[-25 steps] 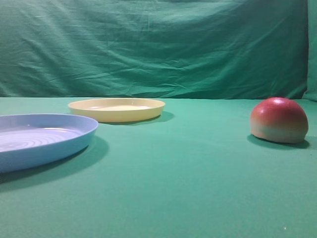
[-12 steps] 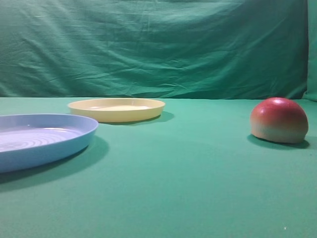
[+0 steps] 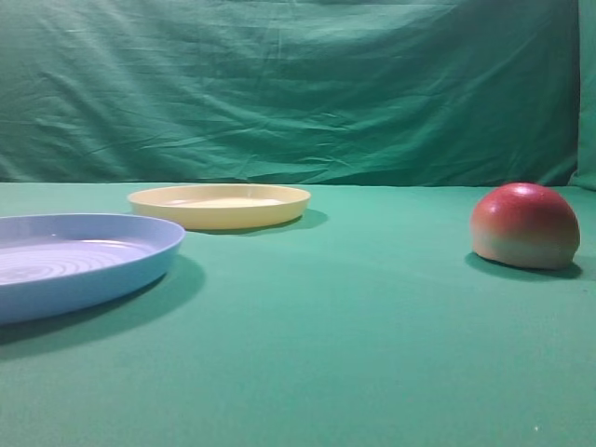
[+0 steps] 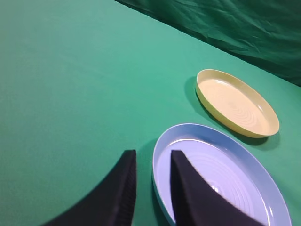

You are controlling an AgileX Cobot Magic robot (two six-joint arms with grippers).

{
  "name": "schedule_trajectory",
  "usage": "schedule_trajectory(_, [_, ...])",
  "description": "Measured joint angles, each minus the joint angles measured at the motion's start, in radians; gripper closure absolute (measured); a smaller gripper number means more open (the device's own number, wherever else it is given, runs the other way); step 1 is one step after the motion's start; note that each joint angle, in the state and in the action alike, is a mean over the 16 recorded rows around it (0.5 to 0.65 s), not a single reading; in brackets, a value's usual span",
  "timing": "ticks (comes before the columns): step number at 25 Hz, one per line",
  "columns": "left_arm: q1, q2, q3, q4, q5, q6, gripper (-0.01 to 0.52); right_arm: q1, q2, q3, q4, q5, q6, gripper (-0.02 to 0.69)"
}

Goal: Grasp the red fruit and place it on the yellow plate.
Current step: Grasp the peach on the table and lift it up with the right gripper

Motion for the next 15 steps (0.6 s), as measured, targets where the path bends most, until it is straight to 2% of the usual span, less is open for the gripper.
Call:
schedule_trajectory(3, [0.0,0.0,0.0,0.0,0.0,0.0,0.357,0.053,0.08,-0.061,-0.082,-0.001,0.064,0.644])
schedule_trajectory(6, [0.0,0.0,0.0,0.0,0.0,0.0,0.357,0.088,0.153,-0.108,-0.154,-0.003,0.121,0.575])
schedule_trajectory(15, [0.0,0.0,0.0,0.0,0.0,0.0,0.357,0.124,0.319,-0.171,-0.211,-0.056,0.162,0.22])
